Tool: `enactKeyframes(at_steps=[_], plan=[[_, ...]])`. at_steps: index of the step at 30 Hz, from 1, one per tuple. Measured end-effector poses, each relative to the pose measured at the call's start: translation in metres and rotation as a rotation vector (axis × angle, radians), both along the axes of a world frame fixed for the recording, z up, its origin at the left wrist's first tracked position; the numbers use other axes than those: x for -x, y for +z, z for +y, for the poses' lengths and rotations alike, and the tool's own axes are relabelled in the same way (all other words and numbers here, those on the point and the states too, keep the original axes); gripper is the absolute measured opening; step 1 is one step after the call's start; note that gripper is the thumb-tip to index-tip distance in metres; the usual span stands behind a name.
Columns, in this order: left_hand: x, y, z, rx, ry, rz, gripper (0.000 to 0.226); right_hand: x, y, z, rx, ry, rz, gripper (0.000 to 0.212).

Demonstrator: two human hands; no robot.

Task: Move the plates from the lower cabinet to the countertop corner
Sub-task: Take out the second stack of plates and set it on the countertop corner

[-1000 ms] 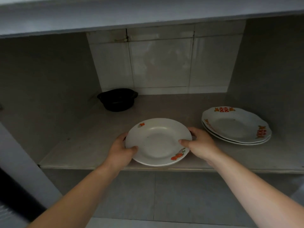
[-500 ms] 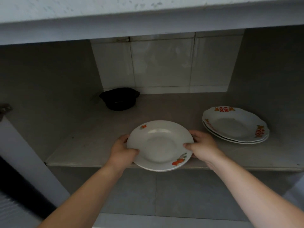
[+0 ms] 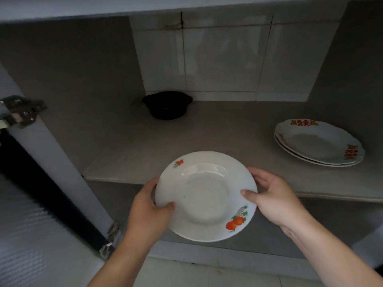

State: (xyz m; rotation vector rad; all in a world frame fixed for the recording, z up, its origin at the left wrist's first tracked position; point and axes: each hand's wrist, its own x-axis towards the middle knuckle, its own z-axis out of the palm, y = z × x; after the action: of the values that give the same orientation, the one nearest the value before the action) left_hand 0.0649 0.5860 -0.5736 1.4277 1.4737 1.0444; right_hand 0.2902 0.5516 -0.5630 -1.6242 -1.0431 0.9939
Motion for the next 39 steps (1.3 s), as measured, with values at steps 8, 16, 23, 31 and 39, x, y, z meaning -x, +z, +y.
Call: enactKeyframes(at_steps=[8, 16, 23, 31, 39], plan=[[0.033, 0.009, -0.025, -0.005, 0.042, 0.068, 0.049, 0.028, 0.004, -0.012, 0.011, 0.03, 0.045, 0.054], [0.07, 0.109, -0.085, 0.243, 0.154, 0.085, 0.055, 0.079, 0.095, -0.057, 0.167, 0.073, 0.048, 0.054], [0.122, 0.22, -0.146, 0.435, 0.216, 0.165, 0.061, 0.139, 0.2, -0.121, 0.368, 0.074, 0.024, 0.054], [0.169, 0.383, -0.185, 0.464, 0.279, 0.203, 0.055, 0.185, 0.363, -0.139, 0.36, 0.197, -0.028, 0.051], [0.174, 0.496, -0.2, 0.456, 0.301, 0.074, 0.055, 0.18, 0.474, -0.158, 0.246, 0.2, -0.023, 0.055]])
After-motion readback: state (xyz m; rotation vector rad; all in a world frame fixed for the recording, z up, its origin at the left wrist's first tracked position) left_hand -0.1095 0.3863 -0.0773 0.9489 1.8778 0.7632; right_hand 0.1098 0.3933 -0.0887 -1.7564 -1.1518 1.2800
